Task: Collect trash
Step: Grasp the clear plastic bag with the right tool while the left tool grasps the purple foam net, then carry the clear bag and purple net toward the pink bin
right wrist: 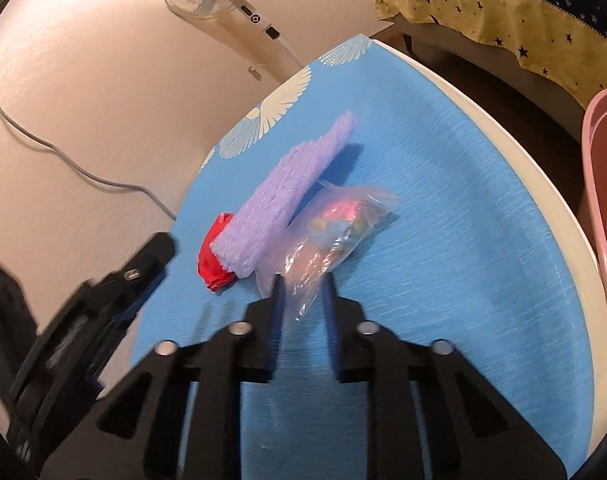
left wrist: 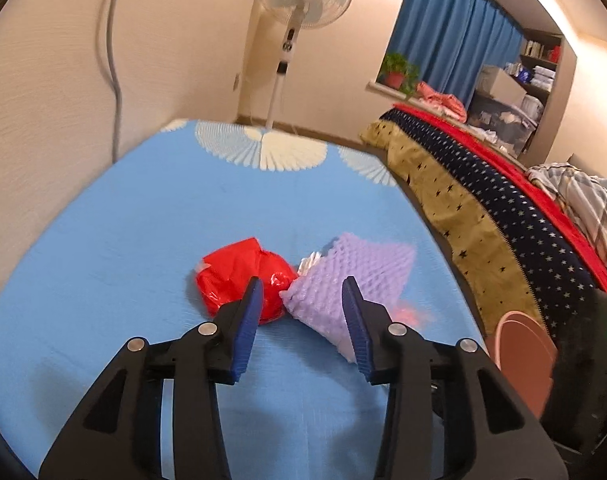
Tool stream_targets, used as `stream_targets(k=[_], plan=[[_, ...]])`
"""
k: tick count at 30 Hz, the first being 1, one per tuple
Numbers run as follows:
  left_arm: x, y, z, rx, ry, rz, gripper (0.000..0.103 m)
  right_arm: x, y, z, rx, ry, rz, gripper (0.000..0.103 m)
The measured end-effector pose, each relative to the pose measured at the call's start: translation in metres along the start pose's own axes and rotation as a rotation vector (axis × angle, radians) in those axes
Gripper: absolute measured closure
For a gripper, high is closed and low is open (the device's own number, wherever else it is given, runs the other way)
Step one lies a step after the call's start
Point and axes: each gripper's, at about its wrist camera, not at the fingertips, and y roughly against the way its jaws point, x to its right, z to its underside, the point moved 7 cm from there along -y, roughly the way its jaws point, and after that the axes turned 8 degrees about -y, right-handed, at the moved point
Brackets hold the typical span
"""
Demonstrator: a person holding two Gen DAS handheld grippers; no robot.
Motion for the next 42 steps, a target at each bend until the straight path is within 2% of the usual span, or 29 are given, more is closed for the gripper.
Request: stream_targets(k=[7,10,11,12,15,22,27,33,42], plan=[[0.0,-0.028,0.01,-0.076,0.015,0.021,0.062,-0.001,0.006,-0.004,0.024,0.034,0.018,0.101],[0.003,-0.033,0.016,-0.092,0.033,0.058,0.065,-0.001,0.008,-0.003,0.024,0.046,0.024,0.101],[0.006,-0.034,0.017,-0.096,0.022,0.058,0.082,-0.001,0.008,-0.003,0.025,0.051,0.027,0.101],[0.008,-0.033,0.017,-0.1,0.007,0.052,0.092,-0.002,0.01,-0.003,0.028,0.057,0.031,0.101],[0.01,-0.023,0.016,-0.084,-0.009,0.047,0.102,-0.003,0.015,-0.005,0.038,0.068,0.039,0.102],[-0.002,0.02,0.007,-0.002,0.015,0.003,0.102,-0.009,0.043,-0.01,0.083,0.114,0.061,0.102],[-0.006,0.046,0.006,0.029,0.039,-0.005,0.102,-0.008,0.068,-0.006,0.11,0.157,0.09,0.102],[-0.002,0.067,0.02,0.002,0.052,-0.013,0.102,-0.002,0.099,-0.006,0.131,0.184,0.141,0.102],[0.019,0.119,0.01,0.082,-0.019,-0.005,0.103,-0.012,0.147,-0.005,0.188,0.273,0.172,0.102]])
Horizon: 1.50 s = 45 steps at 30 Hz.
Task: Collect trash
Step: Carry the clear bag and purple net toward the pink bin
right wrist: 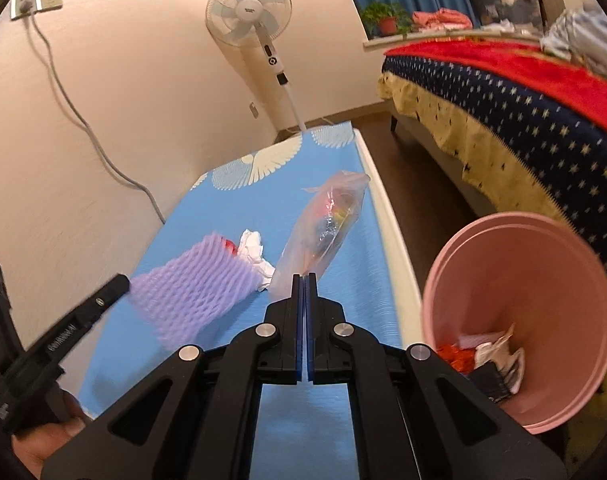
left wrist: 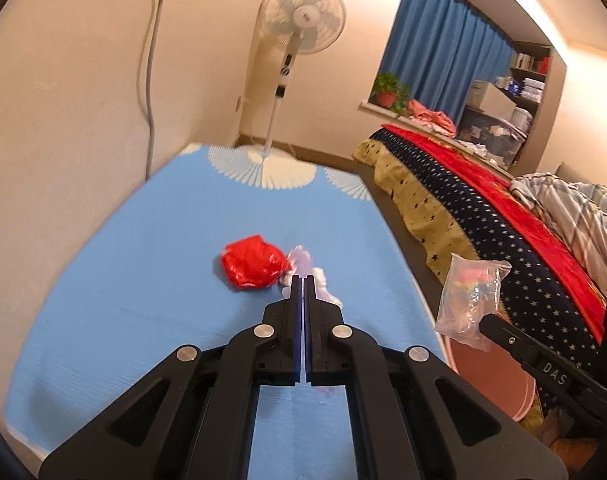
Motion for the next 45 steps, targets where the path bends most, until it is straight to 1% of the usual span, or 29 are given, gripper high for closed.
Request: stream_targets(k=[8,13,20,28,33,45], plan=[[0.019,0.031,-0.006,0.042,-0.05,0.024,0.103,0.011,0.038,-0.008,0.042,0.013,0.021,0.102],[0.032,0.045,-0.012,0.066,-0.087,0.035,0.103,0.015,0.056,-0.015,0.071,0.023,0.033,0.102],[0.049,0.058,-0.02,0.098,-0.111,0.067,0.103,0.024,0.08,-0.022,0.107,0.047,0.064,0.102],[0.072,0.059,-0.022,0.11,-0.132,0.112,0.103,0.046,0.099,-0.028,0.136,0.047,0.119,0.102],[0.089,0.056,-0.024,0.115,-0.144,0.146,0.103,0.063,0.105,-0.03,0.145,0.029,0.155,0.102],[0.131,0.047,-0.022,0.112,-0.18,0.215,0.103,0.088,0.117,-0.033,0.162,0.015,0.248,0.102]])
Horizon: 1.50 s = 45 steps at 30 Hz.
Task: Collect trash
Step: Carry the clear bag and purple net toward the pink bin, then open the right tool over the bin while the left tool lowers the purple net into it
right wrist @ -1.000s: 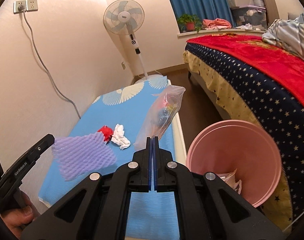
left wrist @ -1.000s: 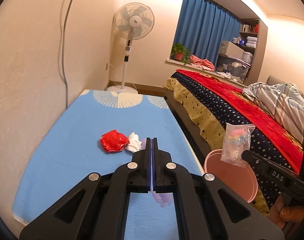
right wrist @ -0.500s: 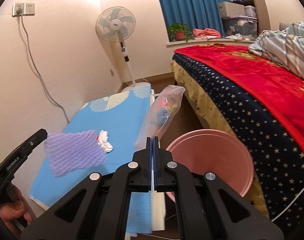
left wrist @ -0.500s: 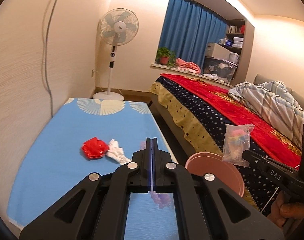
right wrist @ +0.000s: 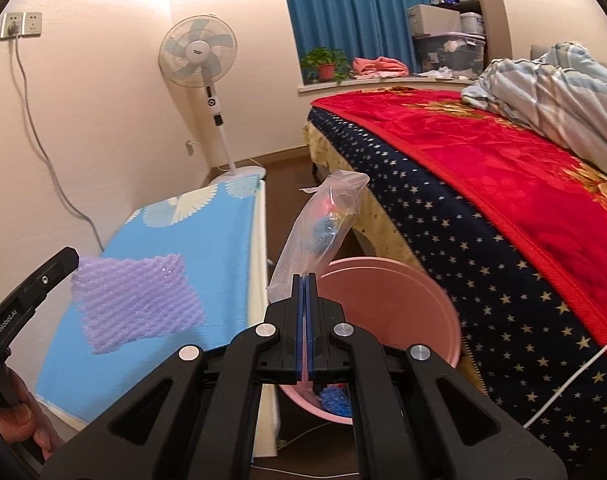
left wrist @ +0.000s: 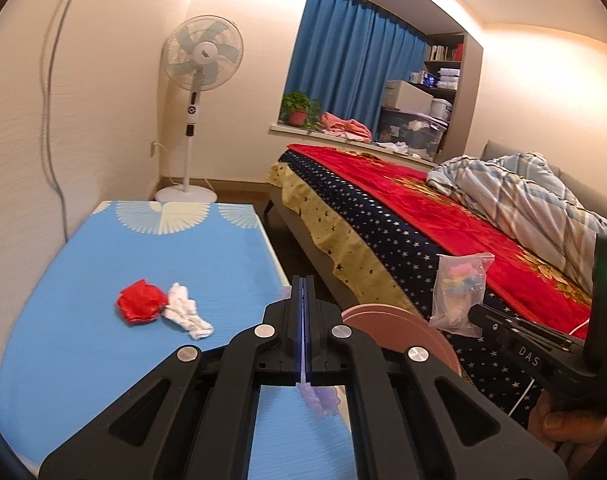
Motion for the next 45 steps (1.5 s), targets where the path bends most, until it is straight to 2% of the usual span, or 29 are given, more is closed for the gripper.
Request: stream_targets(k=[18,22,27,28,30,31,33,34,36,40,41,42,44,45], plan=[[0.047,-0.033,0.003,-0.022,-0.042,0.087,0.103,0.045,-0.005,-0.002,0.001,-0.047,0.086,0.102],[0.03,-0.048,0.018,-0.077,-0.018,0.051,0.103,0.053,-0.011,-0.001,-0.006,-0.066,0.088,0.102],[-0.007,-0.06,0.051,-0.153,0.102,0.02,0.102,0.052,-0.021,0.0,-0.012,-0.086,0.072,0.102],[-0.012,-0.062,0.06,-0.173,0.107,0.013,0.1,0.051,-0.024,0.0,-0.014,-0.085,0.069,0.102],[-0.016,-0.067,0.078,-0.219,0.1,0.002,0.083,0.048,-0.029,0.002,-0.02,-0.087,0.062,0.102],[-0.016,-0.069,0.087,-0.239,0.098,0.001,0.078,0.048,-0.03,0.003,-0.024,-0.088,0.059,0.102],[-0.016,-0.076,0.104,-0.289,0.09,0.014,0.06,0.047,-0.032,0.005,-0.029,-0.09,0.055,0.102],[-0.015,-0.079,0.114,-0.318,0.077,0.012,0.057,0.046,-0.033,0.006,-0.032,-0.091,0.053,0.102],[-0.016,-0.084,0.13,-0.366,0.046,-0.015,0.055,0.045,-0.034,0.007,-0.035,-0.092,0.051,0.102],[-0.012,-0.087,0.148,-0.416,0.03,-0.003,0.056,0.045,-0.035,0.009,-0.037,-0.097,0.052,0.102],[-0.011,-0.085,0.15,-0.417,0.027,-0.001,0.065,0.045,-0.035,0.009,-0.039,-0.098,0.052,0.102],[-0.01,-0.085,0.15,-0.419,0.026,0.007,0.082,0.045,-0.035,0.01,-0.04,-0.098,0.053,0.102],[-0.009,-0.083,0.149,-0.414,0.019,0.01,0.092,0.045,-0.033,0.011,-0.04,-0.094,0.055,0.102],[-0.009,-0.083,0.148,-0.412,0.02,0.014,0.1,0.045,-0.033,0.011,-0.04,-0.093,0.056,0.102]])
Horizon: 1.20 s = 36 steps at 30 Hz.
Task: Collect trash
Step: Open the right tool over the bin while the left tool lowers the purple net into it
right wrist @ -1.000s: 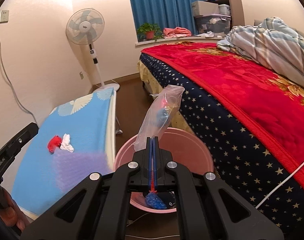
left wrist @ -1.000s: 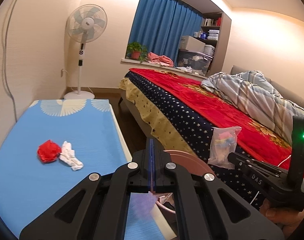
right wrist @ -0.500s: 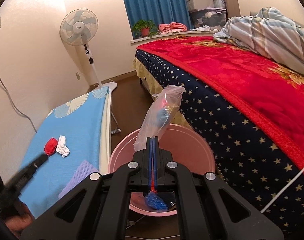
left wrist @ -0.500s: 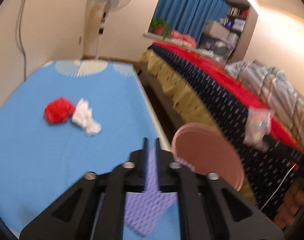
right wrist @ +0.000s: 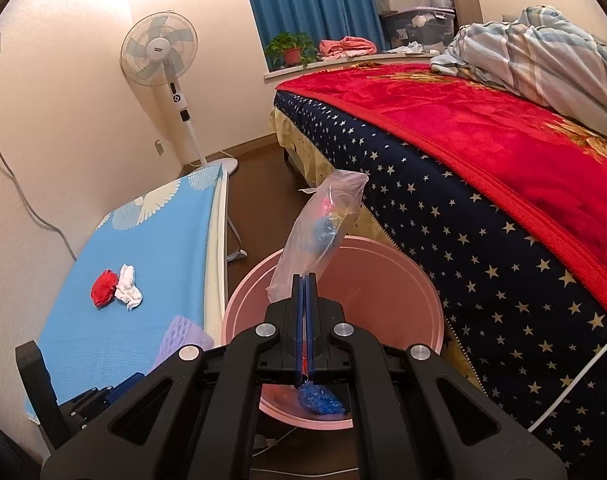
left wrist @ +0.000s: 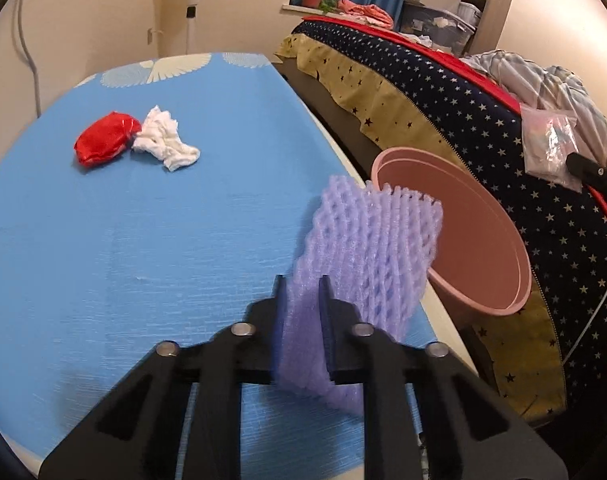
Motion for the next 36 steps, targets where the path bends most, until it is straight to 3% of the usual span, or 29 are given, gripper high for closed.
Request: stream_targets(k=[7,14,24,36], plan=[[-0.007,0.011,-0.006,0.032,0.034,-0.002,0.101,0.001,0.004,0.001,0.002,0.005,0.005,0.102],[-0.014,0.034,-0.023,0.115,0.043,-0.011,0.101,0.0,0.008,0.0,0.005,0.006,0.006,0.102],[0.001,0.066,-0.055,0.214,-0.047,-0.039,0.101,-0.003,0.009,0.002,0.008,0.023,0.007,0.102],[0.011,0.079,-0.076,0.265,-0.077,-0.03,0.102,-0.002,0.007,0.001,0.007,0.022,0.017,0.102]])
